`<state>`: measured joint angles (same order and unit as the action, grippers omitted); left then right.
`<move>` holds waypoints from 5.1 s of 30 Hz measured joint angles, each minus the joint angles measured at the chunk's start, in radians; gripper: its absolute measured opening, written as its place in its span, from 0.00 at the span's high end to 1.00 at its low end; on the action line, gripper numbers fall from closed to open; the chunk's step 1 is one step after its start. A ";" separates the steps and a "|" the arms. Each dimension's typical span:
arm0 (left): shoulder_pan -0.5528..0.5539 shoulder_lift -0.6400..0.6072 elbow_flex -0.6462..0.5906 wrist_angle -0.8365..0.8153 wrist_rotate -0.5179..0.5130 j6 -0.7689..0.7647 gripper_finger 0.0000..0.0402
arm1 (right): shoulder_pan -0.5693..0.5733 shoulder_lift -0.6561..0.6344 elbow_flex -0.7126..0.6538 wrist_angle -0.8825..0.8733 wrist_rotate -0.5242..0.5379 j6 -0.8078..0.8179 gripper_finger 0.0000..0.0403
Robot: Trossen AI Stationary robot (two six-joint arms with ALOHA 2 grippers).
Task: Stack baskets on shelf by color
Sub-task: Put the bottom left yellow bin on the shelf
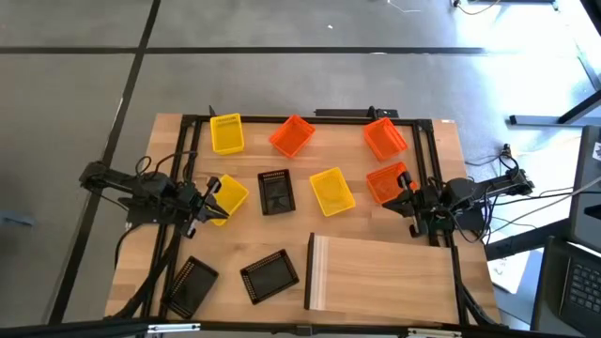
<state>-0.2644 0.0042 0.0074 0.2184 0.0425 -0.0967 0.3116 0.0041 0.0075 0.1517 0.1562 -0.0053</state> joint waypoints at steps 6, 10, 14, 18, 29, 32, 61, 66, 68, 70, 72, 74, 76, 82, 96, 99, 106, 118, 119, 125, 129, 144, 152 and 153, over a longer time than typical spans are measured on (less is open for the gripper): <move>0.000 0.000 0.000 0.000 0.000 0.000 0.95 | 0.000 0.000 0.000 0.000 0.000 0.000 1.00; 0.000 0.000 0.000 0.000 0.000 0.000 0.97 | 0.000 0.000 0.000 0.000 0.000 0.000 1.00; 0.000 0.000 0.000 0.000 0.000 0.000 0.98 | 0.000 0.000 0.000 0.000 0.000 0.000 1.00; 0.000 0.000 0.000 0.000 0.000 0.000 1.00 | 0.000 0.000 0.000 0.000 0.000 0.000 1.00; 0.000 0.000 0.000 0.027 -0.077 -0.003 0.97 | 0.000 0.000 0.000 0.000 0.000 0.000 1.00; 0.000 0.001 0.018 0.034 -0.118 -0.031 0.95 | 0.000 0.000 0.000 0.000 0.000 0.002 1.00; 0.000 0.685 0.812 -0.931 -0.500 -0.735 0.97 | 0.000 0.000 0.085 0.001 0.181 -0.107 1.00; 0.000 0.691 0.812 -0.920 -0.463 -0.726 0.95 | 0.000 0.000 0.112 0.000 0.183 -0.143 1.00; 0.000 0.690 0.812 -0.905 -0.469 -0.730 0.95 | 0.000 0.000 0.112 -0.003 0.183 -0.158 1.00; 0.000 0.691 0.812 -0.898 -0.466 -0.740 0.95 | 0.000 0.000 0.112 -0.006 0.183 -0.160 1.00; 0.000 0.691 0.812 -0.896 -0.442 -0.740 0.95 | 0.000 0.000 0.112 -0.006 0.183 -0.160 1.00; 0.000 0.691 0.812 -0.896 -0.425 -0.740 0.95 | 0.000 0.000 0.112 -0.006 0.183 -0.160 1.00; 0.000 0.691 0.812 -0.896 -0.426 -0.744 0.96 | 0.000 0.000 0.112 -0.006 0.183 -0.159 1.00; 0.000 0.703 0.811 -0.897 -0.444 -0.867 0.91 | 0.000 0.000 0.112 -0.006 0.182 -0.158 1.00; 0.000 0.806 0.811 -0.981 -0.432 -0.994 0.76 | 0.000 0.000 0.112 -0.007 0.182 -0.158 1.00; 0.000 0.854 0.811 -0.994 -0.400 -0.995 0.76 | 0.000 0.000 0.112 -0.009 0.182 -0.159 1.00; 0.000 0.998 0.811 -0.993 -0.367 -1.118 0.76 | 0.000 0.000 0.112 -0.016 0.182 -0.160 1.00; 0.000 1.206 0.811 -0.996 -0.362 -1.176 0.76 | 0.000 0.000 0.112 -0.016 0.182 -0.160 1.00; 0.000 1.219 0.811 -0.998 -0.362 -1.176 0.76 | 0.000 0.000 0.112 -0.016 0.182 -0.160 1.00; 0.000 1.285 0.811 -1.030 -0.363 -1.176 0.76 | 0.000 0.000 0.112 -0.015 0.182 -0.160 1.00; 0.000 1.303 0.811 -1.045 -0.365 -1.176 0.76 | 0.000 0.000 0.112 -0.015 0.182 -0.157 1.00; 0.000 1.345 0.811 -1.104 -0.373 -1.175 0.76 | 0.000 0.000 0.112 -0.014 0.182 -0.156 1.00; 0.000 1.345 0.811 -1.116 -0.373 -1.175 0.76 | 0.000 0.000 0.112 -0.015 0.182 -0.156 1.00; 0.000 1.351 0.811 -1.114 -0.374 -1.175 0.76 | 0.000 0.000 0.112 -0.015 0.183 -0.156 1.00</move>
<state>-0.2642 1.3551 0.8181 -0.8955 -0.3311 -1.2720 0.3115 0.0040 0.1192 0.1368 0.3388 -0.1616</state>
